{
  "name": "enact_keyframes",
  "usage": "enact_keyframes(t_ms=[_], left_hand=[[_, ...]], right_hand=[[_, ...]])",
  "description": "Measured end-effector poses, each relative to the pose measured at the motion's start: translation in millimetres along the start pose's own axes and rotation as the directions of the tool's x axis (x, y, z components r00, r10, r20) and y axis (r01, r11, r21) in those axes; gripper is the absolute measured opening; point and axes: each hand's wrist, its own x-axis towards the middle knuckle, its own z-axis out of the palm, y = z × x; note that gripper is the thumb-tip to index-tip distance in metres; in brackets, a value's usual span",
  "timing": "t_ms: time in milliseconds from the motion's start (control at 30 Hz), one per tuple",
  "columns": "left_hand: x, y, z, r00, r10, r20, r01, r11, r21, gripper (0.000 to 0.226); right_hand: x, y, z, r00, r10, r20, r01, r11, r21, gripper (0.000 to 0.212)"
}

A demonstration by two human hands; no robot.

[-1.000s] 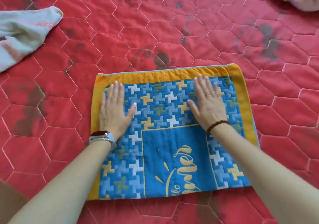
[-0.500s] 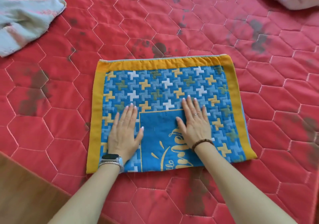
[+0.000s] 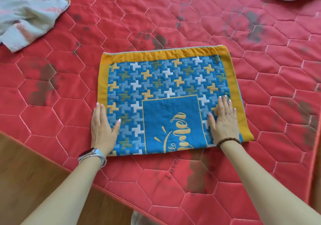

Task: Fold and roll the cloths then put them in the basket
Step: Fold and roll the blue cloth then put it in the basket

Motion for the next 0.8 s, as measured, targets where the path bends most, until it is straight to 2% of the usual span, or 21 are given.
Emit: enact_keyframes(t_ms=[100, 200, 300, 367, 433, 567, 667, 800], left_hand=[[-9, 4, -16, 0.985, -0.173, -0.001, 0.170, 0.964, -0.204, 0.080], [-17, 2, -29, 0.957, -0.292, 0.000, 0.279, 0.915, -0.291, 0.073], [-21, -6, -36, 0.906, -0.407, 0.112, 0.419, 0.830, -0.368, 0.059], [-21, -12, -41, 0.876, -0.436, 0.208, 0.482, 0.757, -0.440, 0.048], [-22, -12, -47, 0.876, -0.397, 0.275, 0.483, 0.730, -0.483, 0.047], [-28, 5, -60, 0.920, -0.256, 0.296, 0.382, 0.755, -0.534, 0.057], [-30, 20, -65, 0.937, -0.190, 0.293, 0.336, 0.721, -0.606, 0.063], [-29, 39, -73, 0.935, -0.106, 0.339, 0.323, 0.651, -0.687, 0.062]], right_hand=[[-18, -39, 2, 0.995, -0.096, -0.038, 0.100, 0.989, 0.113, 0.065], [-33, -86, 9, 0.983, -0.168, -0.074, 0.178, 0.972, 0.156, 0.056], [-42, -133, 14, 0.989, -0.139, -0.051, 0.147, 0.957, 0.250, 0.045], [-45, -161, 15, 0.987, -0.163, -0.015, 0.160, 0.938, 0.308, 0.042], [-45, -184, 13, 0.977, -0.201, 0.076, 0.160, 0.917, 0.366, 0.039], [-38, -227, 5, 0.928, -0.213, 0.305, 0.049, 0.883, 0.467, 0.039], [-28, -258, -3, 0.886, -0.255, 0.388, 0.041, 0.876, 0.481, 0.044], [-10, -295, -9, 0.856, -0.240, 0.458, 0.040, 0.914, 0.404, 0.055]])
